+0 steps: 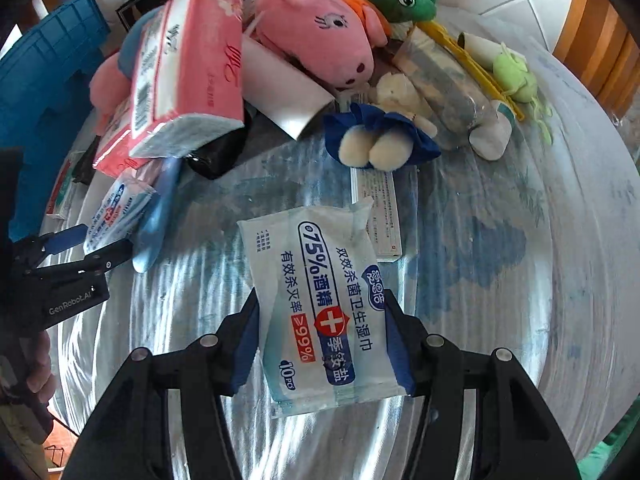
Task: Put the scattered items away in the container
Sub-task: 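Lift the wet-wipes pack with the left tool, then carry the wet-wipes pack into the blue crate and open the left tool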
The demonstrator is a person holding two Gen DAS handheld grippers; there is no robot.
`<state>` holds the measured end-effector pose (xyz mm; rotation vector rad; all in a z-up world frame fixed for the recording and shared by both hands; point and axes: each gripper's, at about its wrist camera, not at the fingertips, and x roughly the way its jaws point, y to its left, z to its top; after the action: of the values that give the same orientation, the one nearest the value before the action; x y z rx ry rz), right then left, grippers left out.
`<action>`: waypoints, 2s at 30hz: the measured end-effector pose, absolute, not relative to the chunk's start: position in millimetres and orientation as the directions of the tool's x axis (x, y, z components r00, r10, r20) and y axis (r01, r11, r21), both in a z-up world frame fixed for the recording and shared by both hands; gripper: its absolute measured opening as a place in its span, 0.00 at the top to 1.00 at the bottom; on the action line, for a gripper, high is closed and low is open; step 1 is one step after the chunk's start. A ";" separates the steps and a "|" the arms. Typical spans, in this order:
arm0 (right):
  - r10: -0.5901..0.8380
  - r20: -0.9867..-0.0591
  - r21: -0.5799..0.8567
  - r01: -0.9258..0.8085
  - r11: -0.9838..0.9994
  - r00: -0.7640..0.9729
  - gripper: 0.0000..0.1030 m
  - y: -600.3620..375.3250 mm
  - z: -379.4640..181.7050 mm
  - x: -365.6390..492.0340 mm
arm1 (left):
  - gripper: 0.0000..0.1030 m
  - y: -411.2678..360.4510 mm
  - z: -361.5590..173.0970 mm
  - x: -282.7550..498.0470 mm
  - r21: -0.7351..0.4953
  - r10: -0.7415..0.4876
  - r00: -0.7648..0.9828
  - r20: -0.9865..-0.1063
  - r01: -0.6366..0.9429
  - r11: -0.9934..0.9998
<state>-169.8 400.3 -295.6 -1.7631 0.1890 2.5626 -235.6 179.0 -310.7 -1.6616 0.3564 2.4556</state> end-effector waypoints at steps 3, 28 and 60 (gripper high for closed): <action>-0.021 -0.942 0.066 -0.124 -0.990 -0.336 0.31 400.4 -304.8 -170.4 | 0.26 171.1 -311.3 -236.9 0.043 0.053 -0.352 -0.935 -0.262 -0.964; -0.013 -0.803 0.020 -0.005 -1.000 -0.596 0.38 313.9 -176.0 -133.0 | 0.46 109.8 -153.9 -165.5 0.062 0.047 -0.640 -0.767 -0.147 -0.987; -0.431 -0.519 -0.031 0.520 -0.853 -0.738 0.38 -105.4 14.9 -193.2 | 0.46 -281.5 8.4 -177.0 0.098 -0.358 -0.772 -0.526 0.363 -0.927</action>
<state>-193.2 -105.4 14.9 -0.9668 -0.3300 3.5147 -177.0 -281.5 8.4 -1.0004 -0.0163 3.3817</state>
